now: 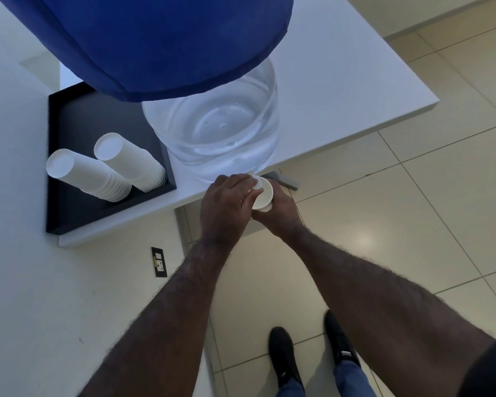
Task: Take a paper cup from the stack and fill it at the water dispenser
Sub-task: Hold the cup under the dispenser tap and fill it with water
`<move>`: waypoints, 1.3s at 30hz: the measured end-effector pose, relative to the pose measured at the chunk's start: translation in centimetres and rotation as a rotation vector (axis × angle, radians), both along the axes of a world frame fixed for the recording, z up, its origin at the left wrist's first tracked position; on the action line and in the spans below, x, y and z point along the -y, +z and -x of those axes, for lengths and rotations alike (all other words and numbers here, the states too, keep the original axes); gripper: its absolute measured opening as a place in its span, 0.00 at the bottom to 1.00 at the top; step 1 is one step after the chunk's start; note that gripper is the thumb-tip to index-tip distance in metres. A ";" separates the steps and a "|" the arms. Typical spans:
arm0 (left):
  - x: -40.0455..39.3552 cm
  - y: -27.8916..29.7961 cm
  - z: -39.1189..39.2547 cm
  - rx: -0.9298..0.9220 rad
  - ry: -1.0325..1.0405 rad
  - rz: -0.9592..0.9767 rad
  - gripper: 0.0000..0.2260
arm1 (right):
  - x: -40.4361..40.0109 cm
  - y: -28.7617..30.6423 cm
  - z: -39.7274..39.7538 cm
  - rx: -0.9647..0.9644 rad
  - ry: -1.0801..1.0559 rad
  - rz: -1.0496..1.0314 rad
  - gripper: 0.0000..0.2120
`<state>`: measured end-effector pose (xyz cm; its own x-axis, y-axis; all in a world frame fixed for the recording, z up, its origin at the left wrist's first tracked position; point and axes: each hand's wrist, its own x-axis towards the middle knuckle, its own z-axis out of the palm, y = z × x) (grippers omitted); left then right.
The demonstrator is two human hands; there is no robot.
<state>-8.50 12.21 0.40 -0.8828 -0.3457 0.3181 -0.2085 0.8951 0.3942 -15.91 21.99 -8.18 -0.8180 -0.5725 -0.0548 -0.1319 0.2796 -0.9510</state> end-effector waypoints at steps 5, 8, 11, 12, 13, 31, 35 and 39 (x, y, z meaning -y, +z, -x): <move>0.1 0.8 1.0 -0.034 0.083 -0.071 0.08 | 0.1 -0.1 0.0 0.003 -0.007 -0.016 0.29; 0.3 0.8 1.3 -0.026 0.104 -0.087 0.08 | 0.0 -0.1 0.1 0.004 -0.004 -0.013 0.29; 0.4 0.6 1.4 -0.030 0.120 -0.109 0.08 | -0.1 -0.2 0.1 0.017 -0.009 -0.019 0.29; 0.4 0.6 1.4 -0.029 0.127 -0.112 0.09 | 0.0 -0.2 0.1 0.022 -0.010 -0.023 0.29; 0.4 0.5 1.4 -0.027 0.130 -0.111 0.09 | 0.0 -0.1 0.1 0.025 -0.010 -0.027 0.29; 0.6 0.4 1.6 -0.026 0.137 -0.101 0.09 | 0.1 -0.1 0.3 0.002 -0.001 -0.020 0.29; 0.6 0.4 1.6 -0.023 0.136 -0.110 0.09 | 0.1 -0.2 0.3 -0.009 -0.001 -0.019 0.29; 0.6 0.4 1.6 -0.021 0.134 -0.117 0.09 | 0.1 -0.2 0.3 -0.005 -0.004 -0.018 0.29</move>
<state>-10.08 11.60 0.80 -0.8199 -0.4957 0.2865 -0.3136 0.8076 0.4995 -16.17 21.85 -8.42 -0.8206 -0.5683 -0.0609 -0.1355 0.2968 -0.9453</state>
